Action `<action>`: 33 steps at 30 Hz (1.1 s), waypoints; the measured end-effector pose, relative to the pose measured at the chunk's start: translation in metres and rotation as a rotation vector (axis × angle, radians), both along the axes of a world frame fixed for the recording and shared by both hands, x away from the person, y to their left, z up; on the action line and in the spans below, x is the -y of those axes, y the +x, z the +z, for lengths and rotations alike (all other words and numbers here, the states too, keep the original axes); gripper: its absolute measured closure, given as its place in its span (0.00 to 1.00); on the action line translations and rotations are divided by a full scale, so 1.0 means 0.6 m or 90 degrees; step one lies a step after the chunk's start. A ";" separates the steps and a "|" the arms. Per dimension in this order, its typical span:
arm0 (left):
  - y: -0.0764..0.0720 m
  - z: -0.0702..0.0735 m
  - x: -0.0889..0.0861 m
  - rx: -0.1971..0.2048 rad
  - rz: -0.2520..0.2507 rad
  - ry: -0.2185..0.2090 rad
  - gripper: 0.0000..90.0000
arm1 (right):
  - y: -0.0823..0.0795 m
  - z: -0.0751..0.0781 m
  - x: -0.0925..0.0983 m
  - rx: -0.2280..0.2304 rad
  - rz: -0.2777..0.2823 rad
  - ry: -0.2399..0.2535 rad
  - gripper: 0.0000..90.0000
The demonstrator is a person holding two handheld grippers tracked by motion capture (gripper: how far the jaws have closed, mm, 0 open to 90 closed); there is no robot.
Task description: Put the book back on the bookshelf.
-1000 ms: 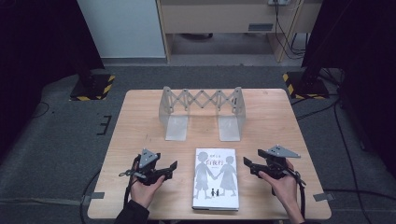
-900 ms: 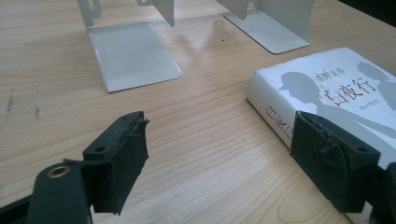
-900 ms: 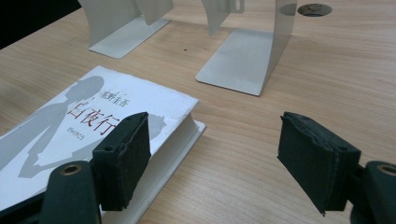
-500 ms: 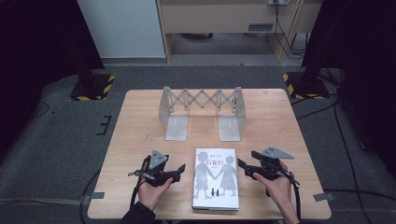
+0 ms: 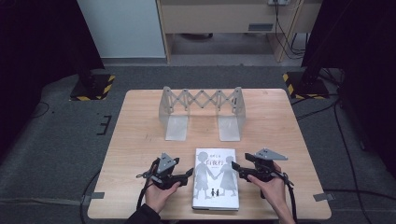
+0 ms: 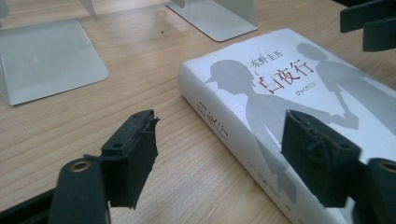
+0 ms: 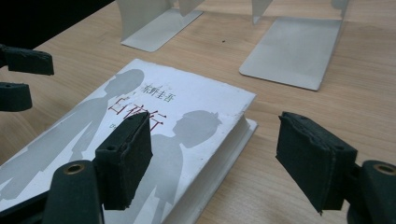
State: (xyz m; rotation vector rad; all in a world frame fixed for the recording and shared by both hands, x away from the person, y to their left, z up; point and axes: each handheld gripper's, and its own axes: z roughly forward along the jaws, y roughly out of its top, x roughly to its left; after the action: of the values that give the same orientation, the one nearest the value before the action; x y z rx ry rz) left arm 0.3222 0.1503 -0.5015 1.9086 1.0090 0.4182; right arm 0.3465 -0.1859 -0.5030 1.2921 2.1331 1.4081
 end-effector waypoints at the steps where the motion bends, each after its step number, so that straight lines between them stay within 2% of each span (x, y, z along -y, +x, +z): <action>1: 0.000 -0.001 0.003 -0.002 -0.003 0.002 0.28 | 0.000 -0.001 -0.002 -0.002 0.002 0.000 0.30; 5: 0.000 -0.007 0.014 -0.014 -0.010 0.007 0.24 | -0.002 -0.007 -0.008 -0.009 0.010 0.002 0.29; 9: 0.000 -0.010 0.023 -0.011 -0.016 0.012 0.20 | -0.004 -0.011 -0.013 -0.014 0.014 0.006 0.29; 13: -0.001 -0.015 0.033 -0.019 -0.023 0.019 0.15 | -0.005 -0.019 -0.018 -0.023 0.020 0.006 0.29; 18: -0.002 -0.022 0.042 -0.021 -0.036 0.023 0.15 | -0.005 -0.028 -0.023 -0.039 0.024 0.020 0.28; 22: -0.003 -0.024 0.043 -0.025 -0.043 0.017 0.14 | -0.005 -0.035 -0.028 -0.047 0.029 0.021 0.28; 27: -0.001 -0.029 0.043 -0.008 -0.056 0.015 0.11 | -0.003 -0.041 -0.034 -0.056 0.030 0.025 0.27; 30: 0.000 -0.032 0.043 -0.016 -0.063 0.000 0.10 | -0.002 -0.042 -0.036 -0.053 0.030 0.027 0.27; 33: 0.000 -0.033 0.043 -0.014 -0.065 0.001 0.10 | -0.002 -0.044 -0.038 -0.053 0.031 0.032 0.27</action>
State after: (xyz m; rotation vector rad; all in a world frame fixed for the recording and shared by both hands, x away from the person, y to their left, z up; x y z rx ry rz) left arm 0.3220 0.1248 -0.5211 1.9601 0.9213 0.3401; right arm 0.3453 -0.1629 -0.5292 1.3486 2.2107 1.4600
